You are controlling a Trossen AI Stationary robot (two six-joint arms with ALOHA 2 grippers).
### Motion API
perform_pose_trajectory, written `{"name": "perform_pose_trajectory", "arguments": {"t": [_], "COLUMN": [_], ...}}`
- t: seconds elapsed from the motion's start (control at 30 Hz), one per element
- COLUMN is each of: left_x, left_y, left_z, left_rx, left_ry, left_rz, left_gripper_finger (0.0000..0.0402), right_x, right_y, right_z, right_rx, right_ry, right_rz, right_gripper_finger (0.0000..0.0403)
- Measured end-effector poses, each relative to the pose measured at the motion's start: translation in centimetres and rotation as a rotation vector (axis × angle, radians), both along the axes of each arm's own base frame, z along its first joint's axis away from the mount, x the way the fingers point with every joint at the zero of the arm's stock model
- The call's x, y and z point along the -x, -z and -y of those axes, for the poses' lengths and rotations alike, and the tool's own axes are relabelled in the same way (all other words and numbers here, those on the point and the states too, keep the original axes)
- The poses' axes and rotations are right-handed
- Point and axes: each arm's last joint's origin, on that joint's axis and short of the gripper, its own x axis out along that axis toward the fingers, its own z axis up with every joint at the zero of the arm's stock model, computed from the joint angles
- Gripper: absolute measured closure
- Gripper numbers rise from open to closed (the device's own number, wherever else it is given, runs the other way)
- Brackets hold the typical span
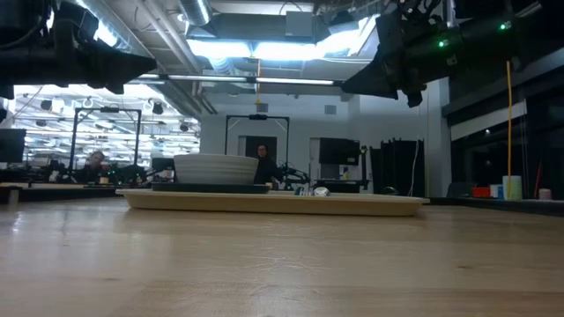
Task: Set up tray
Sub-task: Return to Home Position
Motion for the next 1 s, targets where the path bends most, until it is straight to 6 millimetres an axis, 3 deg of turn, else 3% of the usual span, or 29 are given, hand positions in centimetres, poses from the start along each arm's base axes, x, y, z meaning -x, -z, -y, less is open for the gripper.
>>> {"name": "perform_pose_trajectory", "arguments": {"t": [0.2, 0.57, 0.73, 0.87, 1.0], "left_x": [0.0, 0.0, 0.0, 0.0, 0.0], "left_y": [0.5, 0.5, 0.6, 0.5, 0.6], "left_z": [-0.2, -0.2, -0.2, -0.2, -0.2], "left_rx": [0.022, 0.016, 0.017, 0.033, -0.001], "left_ry": [-0.063, -0.053, -0.051, -0.048, -0.059], "left_rz": [-0.051, -0.053, -0.053, -0.041, -0.058], "left_gripper_finger": [0.0399, 0.0399, 0.0398, 0.0398, 0.0398], "right_x": [0.7, 7.2, 9.7, 11.2, 11.4], "right_y": [0.7, 0.0, 1.2, 2.3, 2.5], "right_z": [0.5, 1.9, 2.1, 2.1, 1.7], "right_rx": [0.024, 0.117, 0.102, 0.053, 0.033], "right_ry": [-0.063, -0.135, -0.172, -0.188, -0.219], "right_rz": [0.001, 0.163, 0.200, 0.228, 0.201], "right_gripper_finger": [0.0396, 0.0398, 0.0398, 0.0398, 0.0398]}}
